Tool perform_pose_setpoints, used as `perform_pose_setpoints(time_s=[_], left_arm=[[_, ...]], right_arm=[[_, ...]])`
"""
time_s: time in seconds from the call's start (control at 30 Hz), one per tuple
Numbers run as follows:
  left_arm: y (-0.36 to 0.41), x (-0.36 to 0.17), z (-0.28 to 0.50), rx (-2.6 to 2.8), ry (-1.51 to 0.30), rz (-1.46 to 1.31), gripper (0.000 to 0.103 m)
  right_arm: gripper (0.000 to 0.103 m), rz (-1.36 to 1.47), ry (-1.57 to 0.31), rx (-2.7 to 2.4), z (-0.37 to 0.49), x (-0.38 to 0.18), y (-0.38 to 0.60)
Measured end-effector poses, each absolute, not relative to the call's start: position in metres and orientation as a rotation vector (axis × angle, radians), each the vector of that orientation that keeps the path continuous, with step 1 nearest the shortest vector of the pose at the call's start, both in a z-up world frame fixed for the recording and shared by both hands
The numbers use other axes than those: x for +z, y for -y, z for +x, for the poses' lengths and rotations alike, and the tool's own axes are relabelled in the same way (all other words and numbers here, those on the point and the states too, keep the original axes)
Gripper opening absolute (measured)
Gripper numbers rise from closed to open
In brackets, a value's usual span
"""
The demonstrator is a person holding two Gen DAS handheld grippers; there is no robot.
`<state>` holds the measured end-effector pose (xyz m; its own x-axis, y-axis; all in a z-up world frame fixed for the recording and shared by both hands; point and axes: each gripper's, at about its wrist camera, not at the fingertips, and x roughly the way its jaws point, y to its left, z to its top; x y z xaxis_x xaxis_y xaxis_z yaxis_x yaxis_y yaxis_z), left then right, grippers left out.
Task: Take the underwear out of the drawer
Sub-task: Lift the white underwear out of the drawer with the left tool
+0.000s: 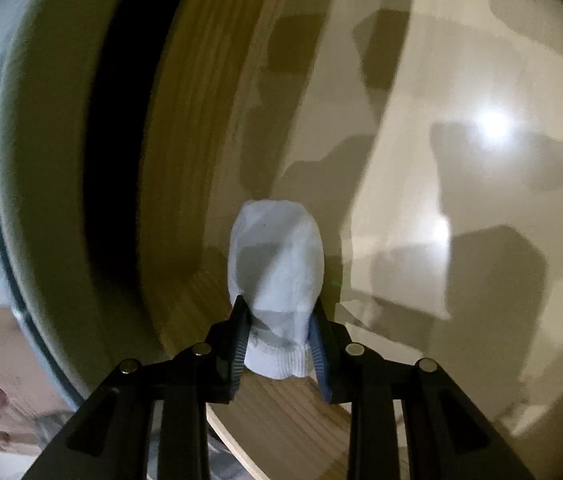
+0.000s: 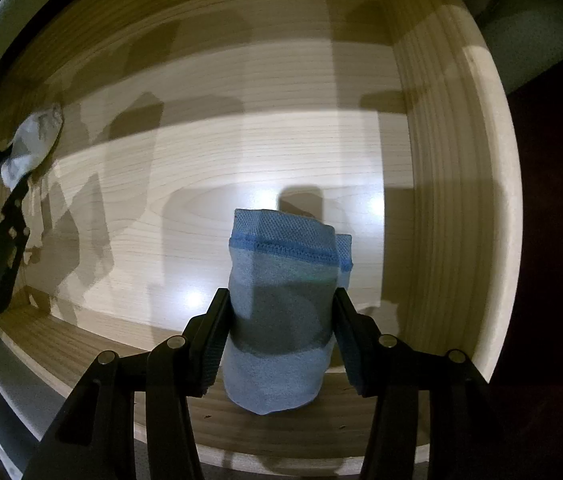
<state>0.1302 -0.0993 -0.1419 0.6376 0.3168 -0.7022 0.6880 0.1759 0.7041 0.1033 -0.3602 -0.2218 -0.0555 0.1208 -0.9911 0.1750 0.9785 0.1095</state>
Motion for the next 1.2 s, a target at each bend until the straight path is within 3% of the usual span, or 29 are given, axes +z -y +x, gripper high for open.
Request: perform_pose_setpoints(time_s=[0.53, 0.9, 1.13, 1.2], left_arm=[[0.089, -0.082, 0.174, -0.270, -1.467, 0.652, 0.029], [0.063, -0.088, 0.142, -0.229, -1.649, 0.206, 0.029], [0.062, -0.087, 0.132, -0.231, -1.614, 0.182, 0.042], [0.027, -0.098, 0.123, -0.231, -1.609, 0.160, 0.045]], right_arm=[[0.048, 0.233, -1.632, -0.037, 0.103, -0.217, 0.370], [0.048, 0.228, -1.633, -0.034, 0.104, -0.217, 0.370], [0.048, 0.226, -1.633, -0.035, 0.105, -0.218, 0.372], [0.048, 0.225, -1.633, -0.033, 0.105, -0.218, 0.372]])
